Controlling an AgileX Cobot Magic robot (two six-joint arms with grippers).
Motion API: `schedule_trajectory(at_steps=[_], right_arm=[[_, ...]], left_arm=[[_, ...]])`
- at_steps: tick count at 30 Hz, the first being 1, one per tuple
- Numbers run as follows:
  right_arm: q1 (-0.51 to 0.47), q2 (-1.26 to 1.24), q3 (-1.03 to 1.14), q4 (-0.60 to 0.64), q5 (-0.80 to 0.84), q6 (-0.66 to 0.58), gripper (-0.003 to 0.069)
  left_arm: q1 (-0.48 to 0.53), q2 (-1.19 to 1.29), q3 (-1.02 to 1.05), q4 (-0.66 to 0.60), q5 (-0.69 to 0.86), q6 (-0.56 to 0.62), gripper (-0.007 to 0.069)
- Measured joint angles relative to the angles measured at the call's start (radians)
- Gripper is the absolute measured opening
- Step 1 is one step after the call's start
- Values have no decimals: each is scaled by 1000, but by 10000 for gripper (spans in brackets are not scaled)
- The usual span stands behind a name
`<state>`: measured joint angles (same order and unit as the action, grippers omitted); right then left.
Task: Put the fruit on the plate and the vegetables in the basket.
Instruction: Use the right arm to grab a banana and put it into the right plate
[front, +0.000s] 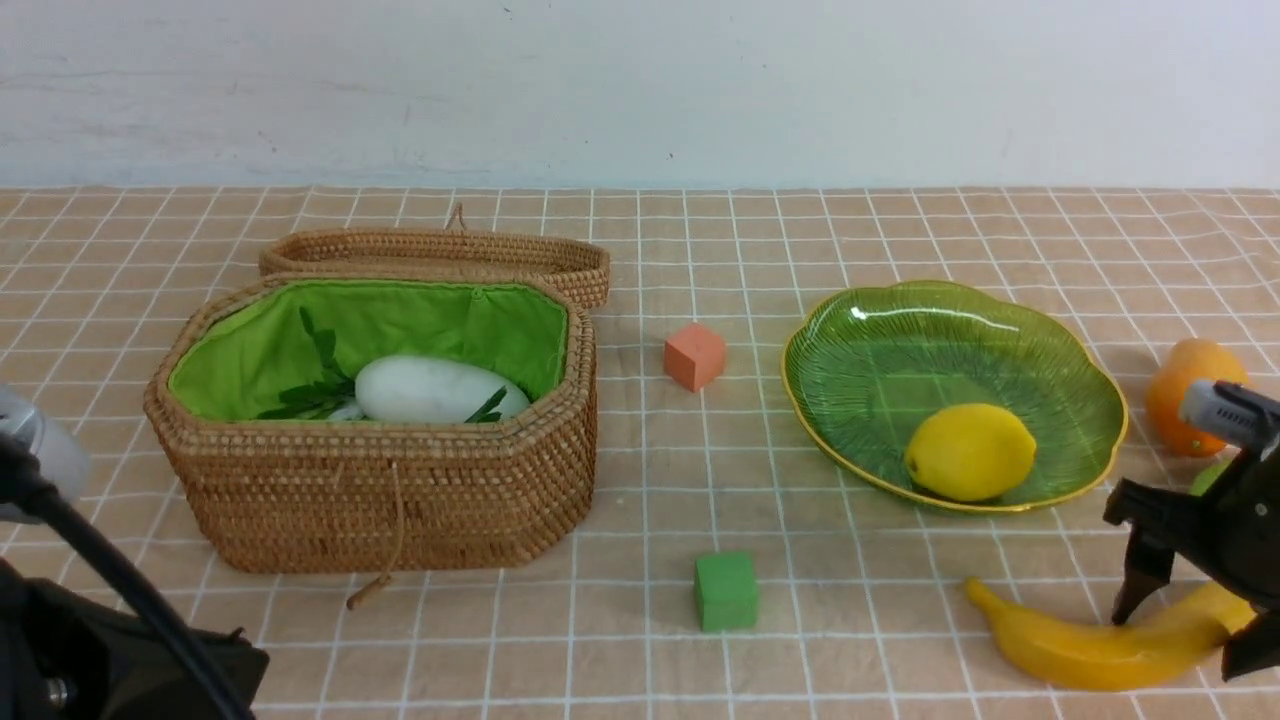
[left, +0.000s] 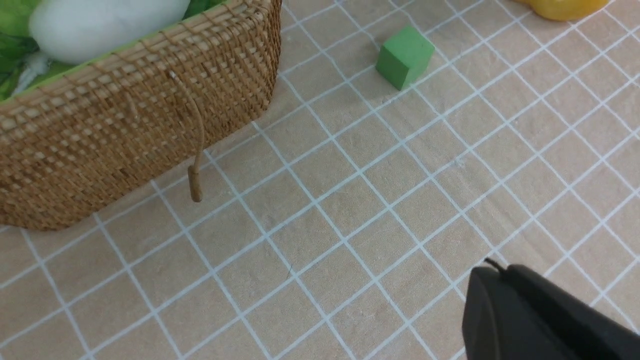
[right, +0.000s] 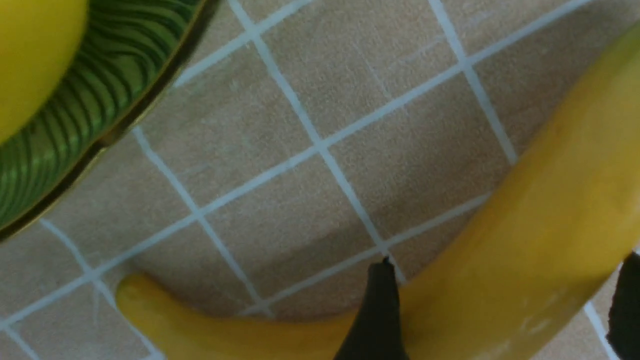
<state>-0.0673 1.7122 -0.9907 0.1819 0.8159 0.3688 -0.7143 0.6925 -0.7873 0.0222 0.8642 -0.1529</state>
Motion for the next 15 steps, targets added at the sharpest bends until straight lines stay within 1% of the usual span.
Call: schedule_trajectory(at_steps=[2, 4, 6, 8, 9, 11, 15], right_arm=[[0, 33, 0, 8, -8, 0, 541], [0, 48, 0, 8, -23, -4, 497], [-1, 60, -4, 5, -21, -20, 427], [-2, 67, -10, -6, -9, -46, 333], [-2, 68, -12, -9, -6, -62, 311], [-2, 64, -17, -10, 15, -129, 315], [-2, 20, -57, -3, 89, -161, 315]], left_arm=[[0, 0, 0, 1, -14, 0, -13], [0, 0, 0, 1, -30, 0, -13], [0, 0, 0, 1, -44, 4, -13], [0, 0, 0, 1, -57, 4, -13], [0, 0, 0, 1, -65, 4, -13], [0, 0, 0, 1, -81, 8, -13], [0, 0, 0, 1, -113, 26, -13]])
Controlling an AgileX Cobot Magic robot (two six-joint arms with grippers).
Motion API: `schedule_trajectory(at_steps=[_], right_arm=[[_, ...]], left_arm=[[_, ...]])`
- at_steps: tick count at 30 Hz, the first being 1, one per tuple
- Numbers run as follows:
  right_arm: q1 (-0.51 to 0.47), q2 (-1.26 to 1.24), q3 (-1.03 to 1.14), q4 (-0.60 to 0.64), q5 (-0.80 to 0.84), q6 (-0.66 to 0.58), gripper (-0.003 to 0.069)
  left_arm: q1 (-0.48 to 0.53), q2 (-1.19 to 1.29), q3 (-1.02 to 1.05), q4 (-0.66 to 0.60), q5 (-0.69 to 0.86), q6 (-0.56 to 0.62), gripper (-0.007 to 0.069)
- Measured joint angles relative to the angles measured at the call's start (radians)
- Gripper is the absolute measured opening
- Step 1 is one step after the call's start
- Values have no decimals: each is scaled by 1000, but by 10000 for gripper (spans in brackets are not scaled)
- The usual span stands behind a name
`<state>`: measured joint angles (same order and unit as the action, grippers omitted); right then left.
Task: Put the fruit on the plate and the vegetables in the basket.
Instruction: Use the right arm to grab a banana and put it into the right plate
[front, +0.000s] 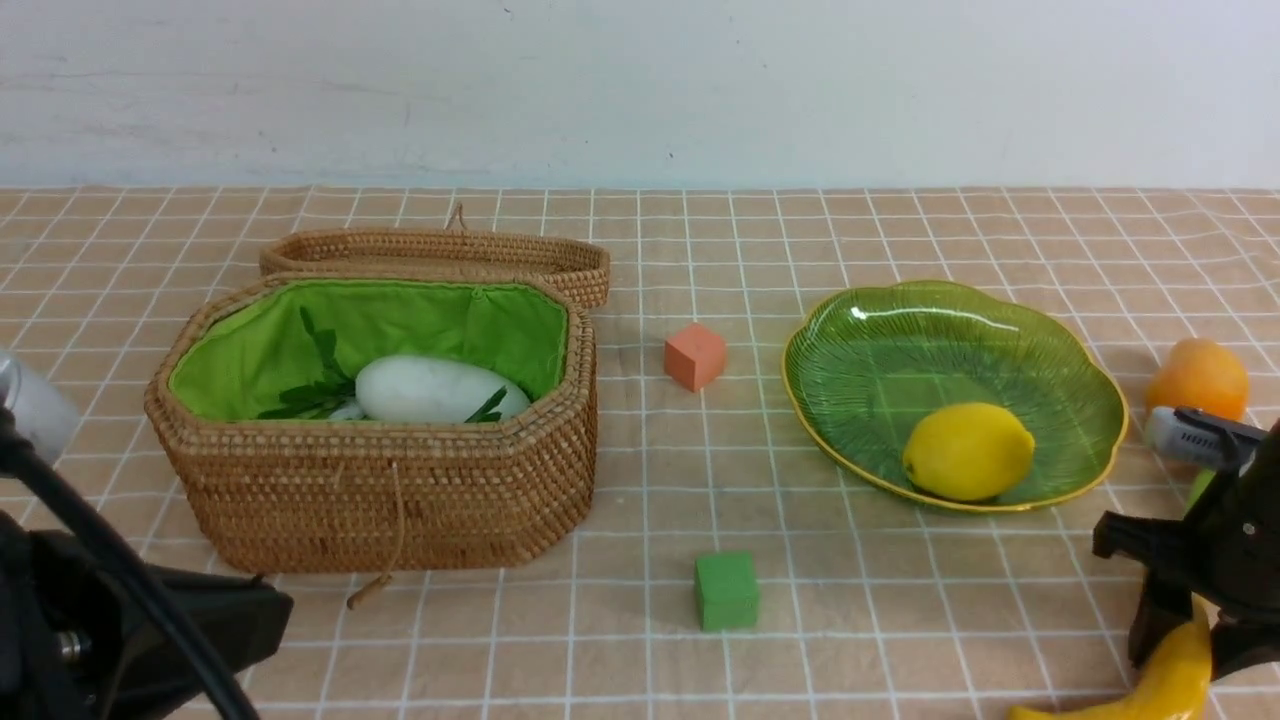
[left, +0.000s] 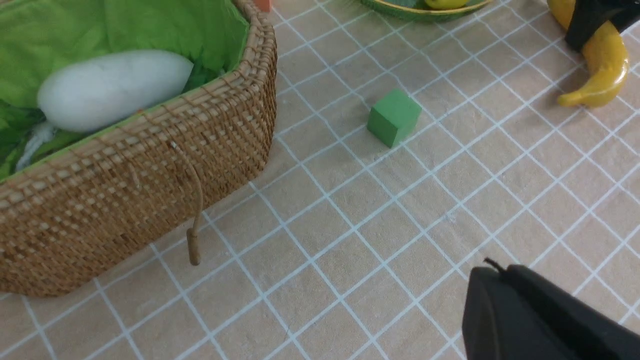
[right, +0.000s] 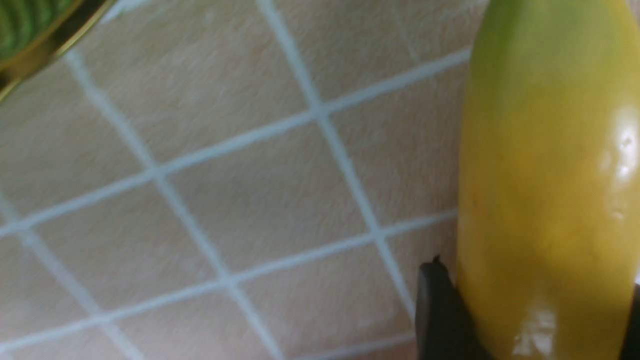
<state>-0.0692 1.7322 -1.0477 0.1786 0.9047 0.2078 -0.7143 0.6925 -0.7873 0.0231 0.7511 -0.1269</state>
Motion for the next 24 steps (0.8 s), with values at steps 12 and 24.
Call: schedule_trajectory(at_steps=[12, 24], right_arm=[[0, 116, -489, 2, -72, -392, 315], [9, 409, -781, -27, -64, -539, 317]], left_arm=[[0, 0, 1, 1, -123, 12, -13], [0, 0, 1, -1, -131, 12, -13]])
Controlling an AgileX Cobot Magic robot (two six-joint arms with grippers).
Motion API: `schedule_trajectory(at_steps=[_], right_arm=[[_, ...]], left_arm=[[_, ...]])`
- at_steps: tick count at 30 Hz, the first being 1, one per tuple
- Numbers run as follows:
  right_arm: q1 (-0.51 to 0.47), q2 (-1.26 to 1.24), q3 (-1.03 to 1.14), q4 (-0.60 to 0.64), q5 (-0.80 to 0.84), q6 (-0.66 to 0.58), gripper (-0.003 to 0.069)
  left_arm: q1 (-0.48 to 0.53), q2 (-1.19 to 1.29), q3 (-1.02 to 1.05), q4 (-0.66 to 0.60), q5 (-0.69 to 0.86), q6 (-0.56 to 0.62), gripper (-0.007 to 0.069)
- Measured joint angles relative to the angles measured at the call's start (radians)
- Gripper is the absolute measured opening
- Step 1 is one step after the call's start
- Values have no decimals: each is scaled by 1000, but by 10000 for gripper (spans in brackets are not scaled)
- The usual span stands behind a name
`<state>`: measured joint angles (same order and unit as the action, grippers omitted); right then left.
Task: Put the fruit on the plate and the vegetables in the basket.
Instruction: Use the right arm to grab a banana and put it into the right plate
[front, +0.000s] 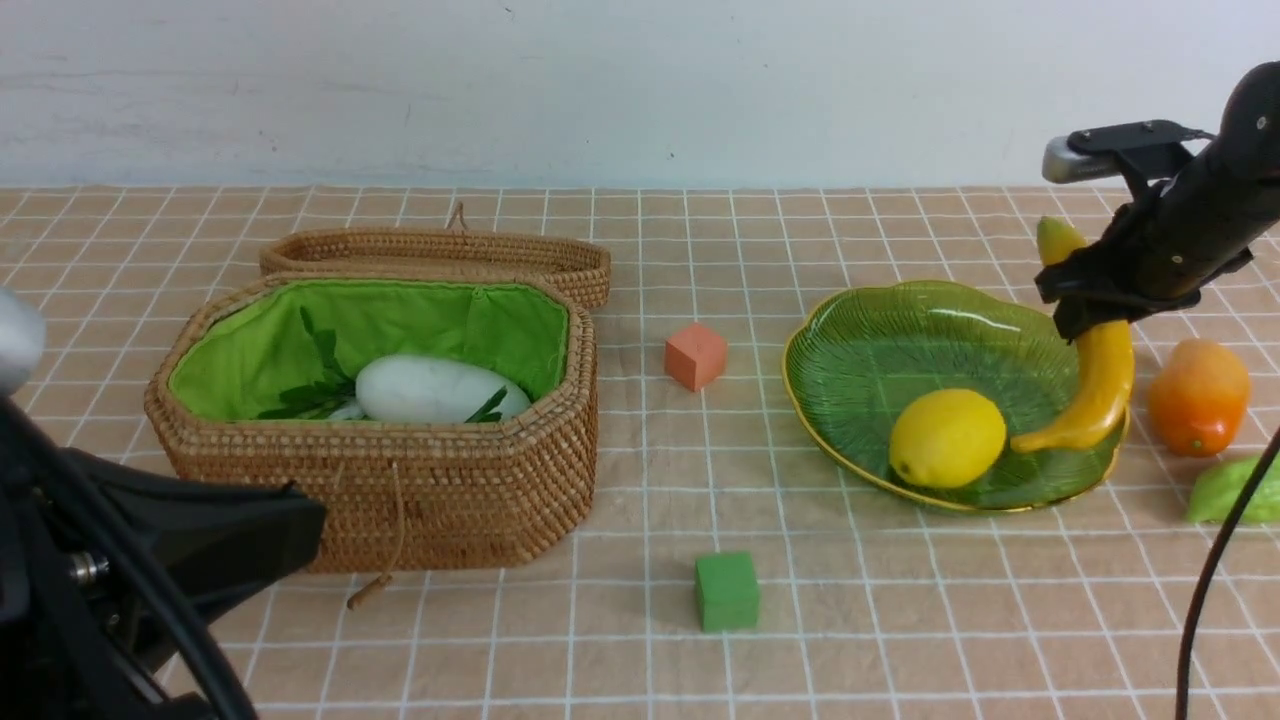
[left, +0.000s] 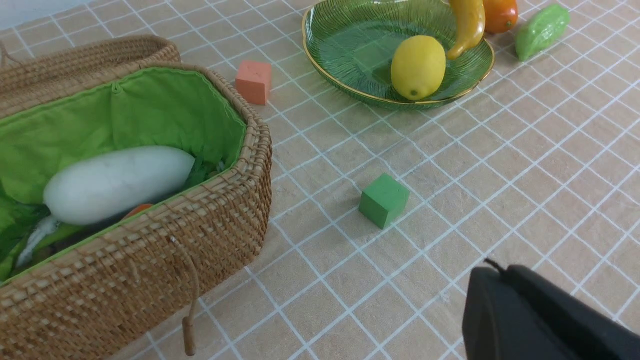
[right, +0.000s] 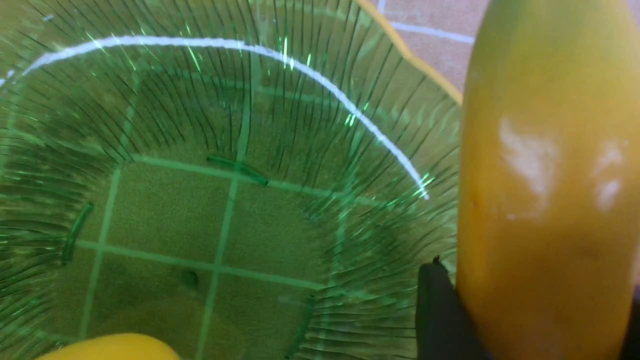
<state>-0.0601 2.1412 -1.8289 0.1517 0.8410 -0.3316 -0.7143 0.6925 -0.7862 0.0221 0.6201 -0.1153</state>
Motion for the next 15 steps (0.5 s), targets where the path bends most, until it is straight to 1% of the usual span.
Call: schedule_trajectory(at_steps=[2, 7, 8, 9, 11, 13, 14, 15], right_arm=[[3, 4, -1, 1, 5, -1, 330], [11, -21, -1, 16, 59, 1, 557], [11, -23, -1, 16, 62, 1, 563], [11, -36, -1, 16, 76, 14, 585], [11, -66, -1, 11, 106, 54, 610], [0, -134, -5, -27, 166, 191, 596], [-1, -138, -6, -35, 175, 203, 592], [-12, -155, -10, -54, 196, 261, 574]], left_arm=[[0, 0, 0, 0, -2, 0, -13], [0, 0, 0, 0, -5, 0, -13], [0, 0, 0, 0, -5, 0, -13], [0, 0, 0, 0, -5, 0, -13], [0, 0, 0, 0, -5, 0, -13], [0, 0, 0, -1, -7, 0, -13], [0, 0, 0, -1, -7, 0, -13], [0, 0, 0, -2, -7, 0, -13]])
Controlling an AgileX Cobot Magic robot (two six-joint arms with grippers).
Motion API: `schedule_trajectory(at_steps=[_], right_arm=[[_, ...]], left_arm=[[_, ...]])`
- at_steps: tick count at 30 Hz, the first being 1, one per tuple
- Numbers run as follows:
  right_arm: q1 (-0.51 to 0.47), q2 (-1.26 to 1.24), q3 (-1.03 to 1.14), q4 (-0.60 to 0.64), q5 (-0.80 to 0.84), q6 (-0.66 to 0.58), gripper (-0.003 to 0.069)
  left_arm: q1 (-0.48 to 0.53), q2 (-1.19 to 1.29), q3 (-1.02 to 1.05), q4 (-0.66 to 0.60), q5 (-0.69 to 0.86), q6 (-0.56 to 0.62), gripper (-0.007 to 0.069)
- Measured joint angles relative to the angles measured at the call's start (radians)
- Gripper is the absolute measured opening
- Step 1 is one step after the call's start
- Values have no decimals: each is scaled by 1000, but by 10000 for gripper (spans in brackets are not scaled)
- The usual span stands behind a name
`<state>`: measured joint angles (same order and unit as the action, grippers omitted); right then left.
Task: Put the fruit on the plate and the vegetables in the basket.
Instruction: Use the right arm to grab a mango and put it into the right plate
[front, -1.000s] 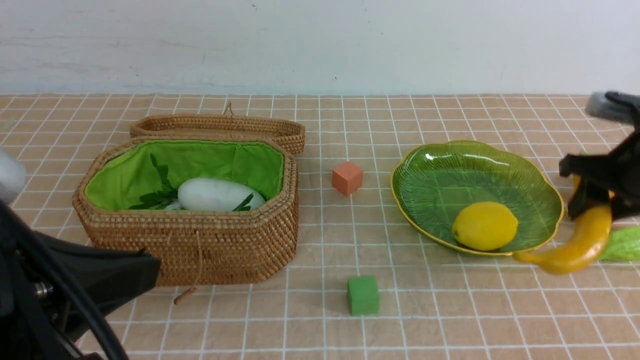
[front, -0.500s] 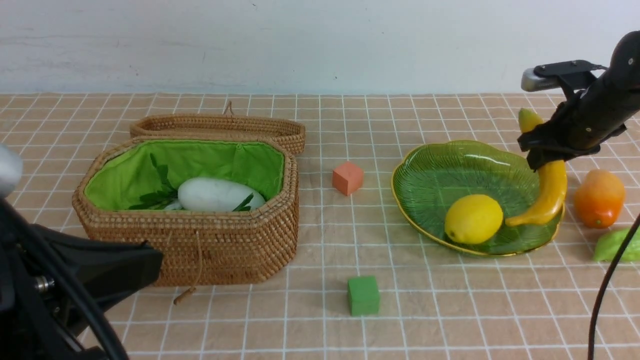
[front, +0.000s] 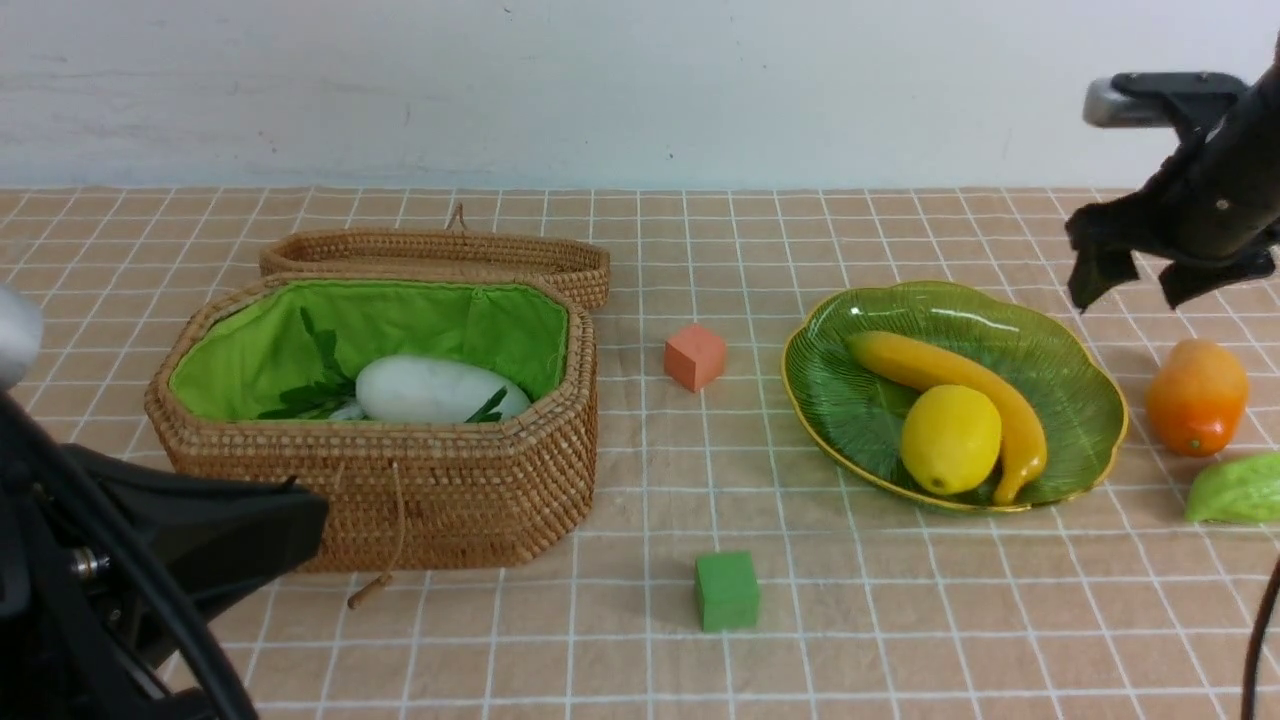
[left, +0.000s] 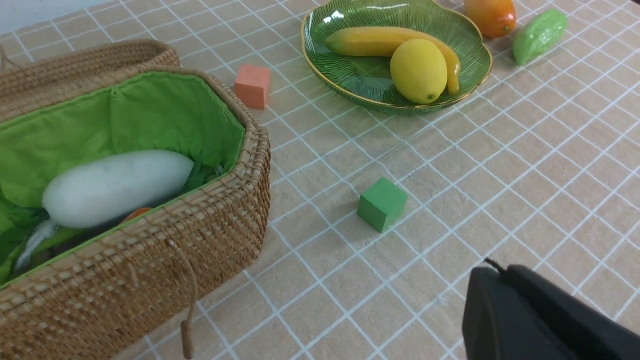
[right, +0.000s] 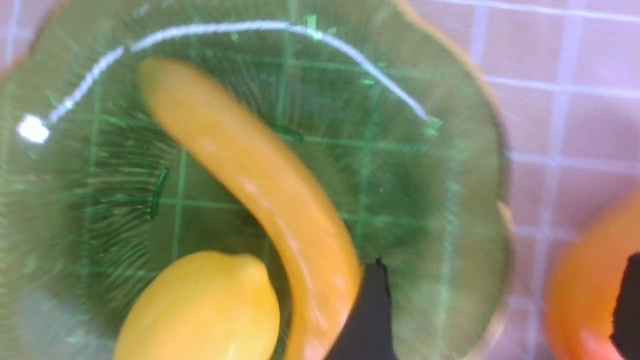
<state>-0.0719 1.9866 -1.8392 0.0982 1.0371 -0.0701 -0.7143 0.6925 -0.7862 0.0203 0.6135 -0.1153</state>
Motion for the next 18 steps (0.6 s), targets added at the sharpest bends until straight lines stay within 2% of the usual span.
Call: schedule_trajectory(at_steps=[1, 2, 3, 7, 10, 12, 13, 18], right_arm=[[-30, -17, -1, -33, 35, 109, 538], [-30, -17, -1, -33, 35, 109, 538], [-67, -18, -1, -64, 69, 193, 514], [-159, 31, -1, -84, 90, 282, 513], [-216, 87, -1, -30, 45, 293, 550], [-239, 134, -1, 38, -6, 277, 588], [-246, 176, 0, 114, -60, 237, 617], [-243, 230, 0, 223, -132, 180, 636]], left_arm=[[0, 0, 0, 0, 0, 0, -13], [0, 0, 0, 0, 0, 0, -13], [0, 0, 0, 0, 0, 7, -13], [0, 0, 0, 0, -2, 27, -13], [0, 0, 0, -1, -4, 30, -13], [0, 0, 0, -5, -12, 33, -13], [0, 2, 0, -8, -19, 34, -13], [0, 11, 0, -9, -25, 34, -13]])
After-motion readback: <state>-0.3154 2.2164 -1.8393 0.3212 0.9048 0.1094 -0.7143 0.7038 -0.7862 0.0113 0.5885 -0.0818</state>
